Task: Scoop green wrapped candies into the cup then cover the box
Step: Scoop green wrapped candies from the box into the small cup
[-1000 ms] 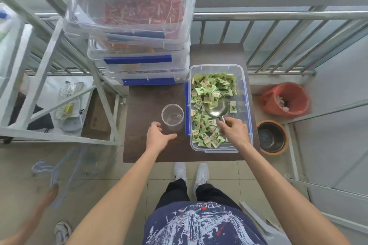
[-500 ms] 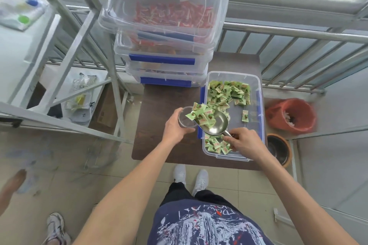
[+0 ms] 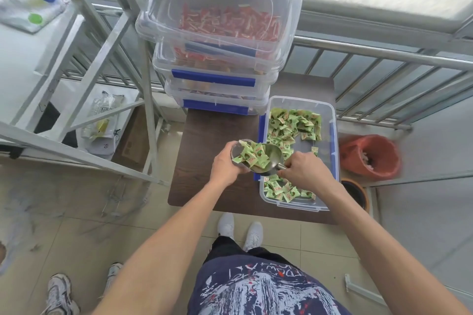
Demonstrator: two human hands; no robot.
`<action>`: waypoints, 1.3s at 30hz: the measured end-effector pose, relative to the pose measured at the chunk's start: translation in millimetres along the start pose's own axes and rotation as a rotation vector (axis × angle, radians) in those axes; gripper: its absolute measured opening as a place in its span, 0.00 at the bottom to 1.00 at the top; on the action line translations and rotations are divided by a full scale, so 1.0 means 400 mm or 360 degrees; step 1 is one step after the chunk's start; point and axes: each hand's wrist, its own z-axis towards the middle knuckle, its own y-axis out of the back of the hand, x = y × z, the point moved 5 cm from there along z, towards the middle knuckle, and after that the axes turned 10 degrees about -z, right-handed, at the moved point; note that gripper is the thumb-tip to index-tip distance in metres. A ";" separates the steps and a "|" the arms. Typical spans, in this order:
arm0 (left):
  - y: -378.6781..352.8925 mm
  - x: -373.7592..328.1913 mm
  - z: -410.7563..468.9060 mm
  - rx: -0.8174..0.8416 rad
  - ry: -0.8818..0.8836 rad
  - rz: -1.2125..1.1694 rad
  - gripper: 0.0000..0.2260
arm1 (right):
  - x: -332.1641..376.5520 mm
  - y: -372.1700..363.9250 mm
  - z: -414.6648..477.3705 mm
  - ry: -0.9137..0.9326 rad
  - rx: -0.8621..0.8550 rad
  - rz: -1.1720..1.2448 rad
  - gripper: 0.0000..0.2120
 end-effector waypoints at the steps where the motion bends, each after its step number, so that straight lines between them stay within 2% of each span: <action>1: 0.000 0.001 0.002 -0.0004 0.0011 0.0007 0.38 | 0.013 0.010 -0.001 0.0003 -0.0008 -0.0019 0.14; 3: 0.000 0.000 0.002 0.0003 0.0031 0.0025 0.38 | 0.038 0.031 -0.004 -0.0006 -0.0025 -0.0044 0.10; 12: 0.002 0.000 0.005 -0.0022 0.0029 0.0112 0.37 | 0.106 0.100 -0.025 0.0039 -0.0110 -0.0186 0.07; 20: -0.005 0.010 0.006 -0.0003 0.0048 0.0034 0.39 | 0.025 0.085 -0.030 -0.0054 -0.0115 -0.0024 0.12; 23: -0.011 0.036 0.000 -0.0016 0.0081 -0.0024 0.49 | -0.043 0.060 -0.046 -0.0113 -0.0122 0.0119 0.16; 25: -0.015 0.060 -0.008 -0.0024 0.0223 -0.0262 0.56 | -0.091 0.043 -0.062 -0.0187 -0.0154 0.0200 0.19; 26: -0.018 0.074 -0.013 -0.0055 0.0332 -0.0388 0.57 | -0.116 0.028 -0.069 -0.0231 -0.0142 0.0227 0.19; 27: -0.021 0.087 -0.020 -0.0093 0.0454 -0.0465 0.53 | -0.137 0.013 -0.075 -0.0274 -0.0116 0.0247 0.19; 29: -0.034 0.118 -0.040 -0.0104 0.0752 -0.0461 0.31 | -0.173 -0.023 -0.085 -0.0359 -0.0032 0.0270 0.16; 31: -0.062 0.139 -0.062 0.0059 0.0936 -0.0433 0.10 | -0.198 -0.055 -0.090 -0.0431 0.0043 0.0261 0.12; 32: -0.077 0.145 -0.066 0.0150 0.0939 -0.0434 0.06 | -0.206 -0.064 -0.091 -0.0452 0.0065 0.0238 0.11; 36: -0.140 0.117 -0.065 0.0402 0.0756 -0.0383 0.14 | -0.227 -0.086 -0.079 -0.0507 0.0235 0.0208 0.14; 39: -0.182 0.106 -0.051 0.0369 0.0652 -0.0288 0.15 | -0.223 -0.097 -0.065 -0.0490 0.0363 0.0207 0.08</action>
